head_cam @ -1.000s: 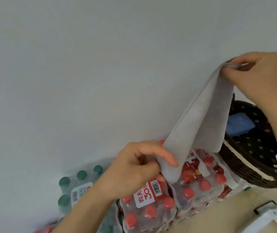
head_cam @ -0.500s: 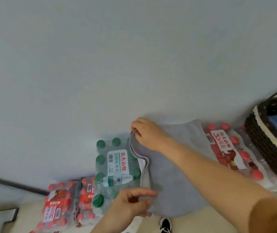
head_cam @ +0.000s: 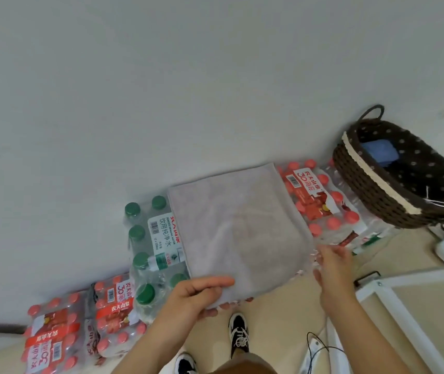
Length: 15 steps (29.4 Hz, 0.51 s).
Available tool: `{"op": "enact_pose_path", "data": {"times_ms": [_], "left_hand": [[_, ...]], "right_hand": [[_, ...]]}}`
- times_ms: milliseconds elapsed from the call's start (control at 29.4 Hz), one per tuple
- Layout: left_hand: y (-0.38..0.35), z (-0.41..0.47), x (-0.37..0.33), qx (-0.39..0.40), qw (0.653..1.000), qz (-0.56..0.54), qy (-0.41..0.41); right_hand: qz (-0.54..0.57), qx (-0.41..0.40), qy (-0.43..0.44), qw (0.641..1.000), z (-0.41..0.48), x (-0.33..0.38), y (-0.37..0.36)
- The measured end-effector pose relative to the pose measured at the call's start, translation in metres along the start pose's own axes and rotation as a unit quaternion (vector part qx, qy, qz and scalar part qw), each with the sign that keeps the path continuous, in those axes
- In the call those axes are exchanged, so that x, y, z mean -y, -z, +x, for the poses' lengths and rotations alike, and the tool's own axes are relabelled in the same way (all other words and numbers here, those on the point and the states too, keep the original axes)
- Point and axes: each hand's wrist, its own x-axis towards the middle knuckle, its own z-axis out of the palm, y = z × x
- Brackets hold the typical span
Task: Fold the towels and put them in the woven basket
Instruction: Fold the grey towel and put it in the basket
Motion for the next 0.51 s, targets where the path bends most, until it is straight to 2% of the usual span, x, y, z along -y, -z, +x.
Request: {"op": "enact_pose_path", "data": {"times_ms": [34,102,170,238,340,510], "left_hand": [[0.000,0.000,0.001,0.001,1.000,-0.025,0.000],[0.000,0.002,0.002,0.006,0.997,-0.082,0.004],[-0.002,0.003,0.003,0.019,0.993,-0.116,0.010],[-0.005,0.004,0.003,0.035,0.992,-0.122,0.012],[-0.003,0.003,0.001,0.039,0.992,-0.117,0.009],[0.006,0.001,0.000,0.028,0.997,-0.074,0.002]], "right_hand": [[0.039,0.024,-0.096,0.994,-0.006,-0.015,0.007],[0.130,0.109,-0.242,0.955,-0.018,-0.043,0.010],[0.228,0.184,-0.307,0.905,-0.030,-0.063,0.003],[0.294,0.211,-0.315,0.877,-0.037,-0.069,-0.009],[0.368,0.185,-0.280,0.867,-0.034,-0.061,-0.022],[0.396,0.096,-0.191,0.893,-0.006,-0.034,-0.009]]}}
